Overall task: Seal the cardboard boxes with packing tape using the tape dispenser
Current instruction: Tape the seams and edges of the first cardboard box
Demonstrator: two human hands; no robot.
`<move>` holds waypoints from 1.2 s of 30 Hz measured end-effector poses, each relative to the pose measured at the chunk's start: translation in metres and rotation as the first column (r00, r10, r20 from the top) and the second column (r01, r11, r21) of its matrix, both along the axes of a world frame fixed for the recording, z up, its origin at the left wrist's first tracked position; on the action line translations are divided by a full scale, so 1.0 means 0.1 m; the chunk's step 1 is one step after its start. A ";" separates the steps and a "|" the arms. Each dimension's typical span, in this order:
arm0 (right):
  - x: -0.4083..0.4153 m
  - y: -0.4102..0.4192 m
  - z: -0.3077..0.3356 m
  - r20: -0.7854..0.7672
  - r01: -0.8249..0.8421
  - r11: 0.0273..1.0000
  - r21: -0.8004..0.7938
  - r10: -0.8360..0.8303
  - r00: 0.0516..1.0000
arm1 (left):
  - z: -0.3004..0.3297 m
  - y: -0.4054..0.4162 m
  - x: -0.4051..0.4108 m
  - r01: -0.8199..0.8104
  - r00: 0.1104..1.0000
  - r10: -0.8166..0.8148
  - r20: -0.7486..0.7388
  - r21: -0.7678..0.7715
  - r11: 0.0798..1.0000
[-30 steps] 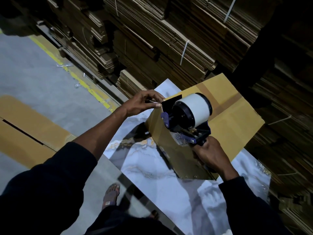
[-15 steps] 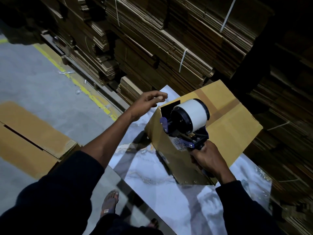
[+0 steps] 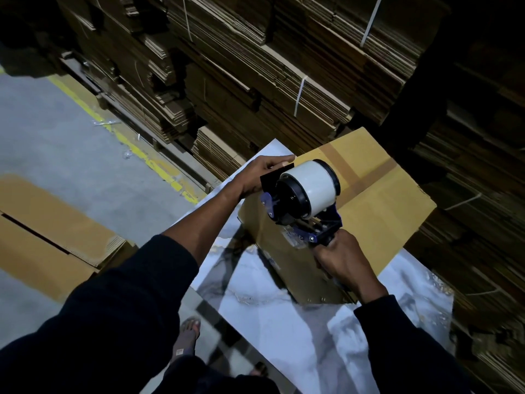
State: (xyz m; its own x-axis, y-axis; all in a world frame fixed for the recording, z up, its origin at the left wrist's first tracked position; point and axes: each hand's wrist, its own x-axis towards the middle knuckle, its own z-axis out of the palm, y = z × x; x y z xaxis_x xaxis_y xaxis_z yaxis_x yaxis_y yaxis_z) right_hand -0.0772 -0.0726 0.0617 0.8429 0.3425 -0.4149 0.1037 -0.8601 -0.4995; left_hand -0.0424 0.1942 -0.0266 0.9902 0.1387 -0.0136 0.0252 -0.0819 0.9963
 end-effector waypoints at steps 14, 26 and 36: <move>-0.26 -0.56 0.13 0.100 -0.042 0.993 -0.108 0.053 0.994 | 0.01 -0.04 -0.01 -0.031 0.999 0.032 -0.019 0.033 0.999; -0.26 -0.55 0.05 0.133 -0.030 0.994 -0.105 0.044 0.990 | 0.05 -0.50 0.14 -0.303 0.946 0.264 0.190 0.809 0.503; -0.33 -0.77 0.13 0.125 -0.040 0.994 -0.104 0.053 0.991 | 0.03 -0.46 0.10 -0.307 0.944 0.267 0.194 0.810 0.500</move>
